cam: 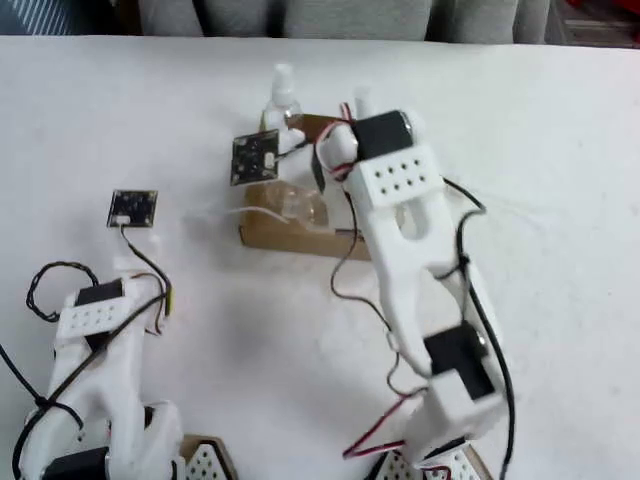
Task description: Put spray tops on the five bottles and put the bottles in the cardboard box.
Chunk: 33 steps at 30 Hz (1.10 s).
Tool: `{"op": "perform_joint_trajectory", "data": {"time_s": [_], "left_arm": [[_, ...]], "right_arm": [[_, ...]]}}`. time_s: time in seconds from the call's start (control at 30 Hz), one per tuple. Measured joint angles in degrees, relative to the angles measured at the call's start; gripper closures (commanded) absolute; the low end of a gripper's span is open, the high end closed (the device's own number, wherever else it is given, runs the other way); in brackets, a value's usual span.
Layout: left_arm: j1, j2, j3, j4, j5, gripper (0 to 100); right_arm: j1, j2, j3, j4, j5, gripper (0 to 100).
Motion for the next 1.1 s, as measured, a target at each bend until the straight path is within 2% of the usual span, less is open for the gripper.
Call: {"op": "perform_joint_trajectory", "data": {"time_s": [0.23, 0.43, 0.57, 0.67, 0.77, 0.83, 0.97, 1.1], "left_arm": [[0.0, 0.0, 0.0, -0.4, 0.0, 92], [0.0, 0.0, 0.0, -0.4, 0.0, 92], [-0.1, 0.0, 0.0, -3.3, 0.1, 92], [-2.4, 0.0, 0.0, -6.4, 5.3, 92], [-6.9, 0.1, 0.0, -10.2, 14.4, 90], [-9.8, 0.1, 0.0, -12.2, 20.3, 85], [-14.2, 1.9, -1.7, -12.7, 25.3, 76], [-16.3, 10.1, -7.5, -12.7, 29.5, 84]], "right_arm": [[-0.3, -12.8, 14.3, 0.0, -19.6, 97.5], [-6.7, -21.5, 29.5, -1.5, -39.1, 97.5], [-13.2, -24.8, 42.5, -11.2, -50.5, 97.0], [-18.5, -26.1, 52.0, -21.3, -57.1, 92.7], [-23.0, -26.2, 58.2, -29.2, -60.0, 83.7], [-25.3, -26.2, 58.9, -31.0, -60.3, 79.6], [-27.1, -25.6, 58.9, -33.1, -60.5, 75.7], [-28.2, -25.6, 57.9, -33.6, -60.5, 75.5]]}}
